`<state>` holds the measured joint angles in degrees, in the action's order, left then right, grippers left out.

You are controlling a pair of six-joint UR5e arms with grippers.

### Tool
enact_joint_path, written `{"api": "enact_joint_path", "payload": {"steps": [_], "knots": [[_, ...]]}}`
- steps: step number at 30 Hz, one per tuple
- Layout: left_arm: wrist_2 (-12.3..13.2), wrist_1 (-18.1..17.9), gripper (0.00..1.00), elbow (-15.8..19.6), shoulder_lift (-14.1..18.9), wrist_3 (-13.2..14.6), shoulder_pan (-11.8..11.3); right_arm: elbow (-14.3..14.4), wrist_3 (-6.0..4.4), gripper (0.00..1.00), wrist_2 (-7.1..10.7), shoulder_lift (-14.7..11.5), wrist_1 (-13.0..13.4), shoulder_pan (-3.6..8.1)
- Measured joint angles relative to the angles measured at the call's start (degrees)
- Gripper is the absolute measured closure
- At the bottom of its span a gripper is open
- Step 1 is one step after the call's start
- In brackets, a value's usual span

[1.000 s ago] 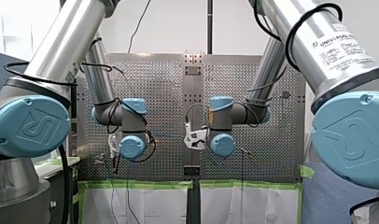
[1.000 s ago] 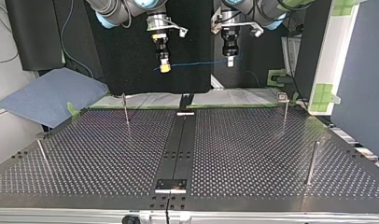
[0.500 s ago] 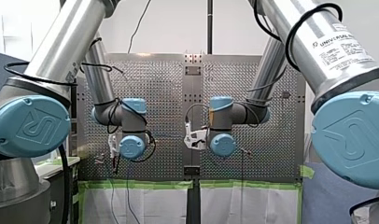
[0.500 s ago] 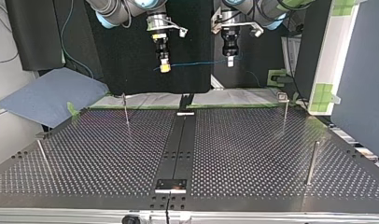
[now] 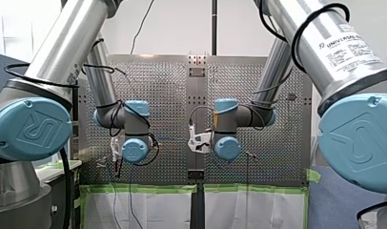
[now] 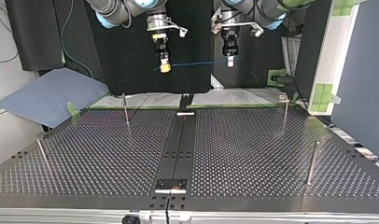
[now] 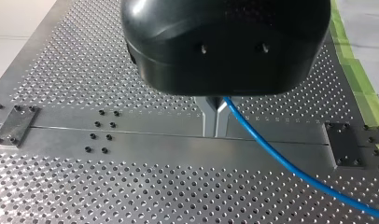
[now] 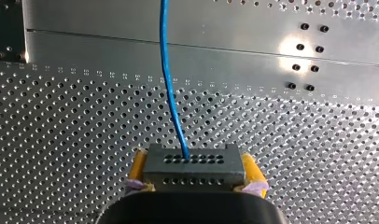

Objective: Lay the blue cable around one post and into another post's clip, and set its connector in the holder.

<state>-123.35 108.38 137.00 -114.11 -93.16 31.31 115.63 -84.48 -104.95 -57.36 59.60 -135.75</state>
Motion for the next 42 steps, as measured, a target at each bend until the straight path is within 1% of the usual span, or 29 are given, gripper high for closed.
{"api": "enact_joint_path", "payload": {"steps": [5, 8, 14, 19, 21, 42], "knots": [[0.04, -0.08, 1.00, 0.04, -0.09, -0.05, -0.04, 0.00, 0.00, 1.00, 0.04, 0.00, -0.11, 0.00], [0.07, -0.86, 1.00, 0.14, -0.78, -0.24, -0.13, 0.00, -0.10, 1.00, 0.19, 0.24, -0.52, -0.10], [0.09, -1.60, 1.00, 0.16, -1.37, -0.34, -0.17, 0.00, -0.24, 1.00, 0.42, 2.45, -2.64, -0.24], [0.09, -1.66, 1.00, 0.18, -1.39, -0.35, -0.17, 0.00, -0.26, 1.00, 0.44, 4.45, -3.19, -0.26], [0.08, -1.67, 1.00, 0.18, -1.40, -0.35, -0.17, 0.00, -0.26, 1.00, 0.44, 4.75, -3.22, -0.26], [0.09, -1.67, 1.00, 0.18, -1.41, -0.35, -0.18, 0.00, -0.26, 1.00, 0.44, 5.01, -3.26, -0.26]]}}
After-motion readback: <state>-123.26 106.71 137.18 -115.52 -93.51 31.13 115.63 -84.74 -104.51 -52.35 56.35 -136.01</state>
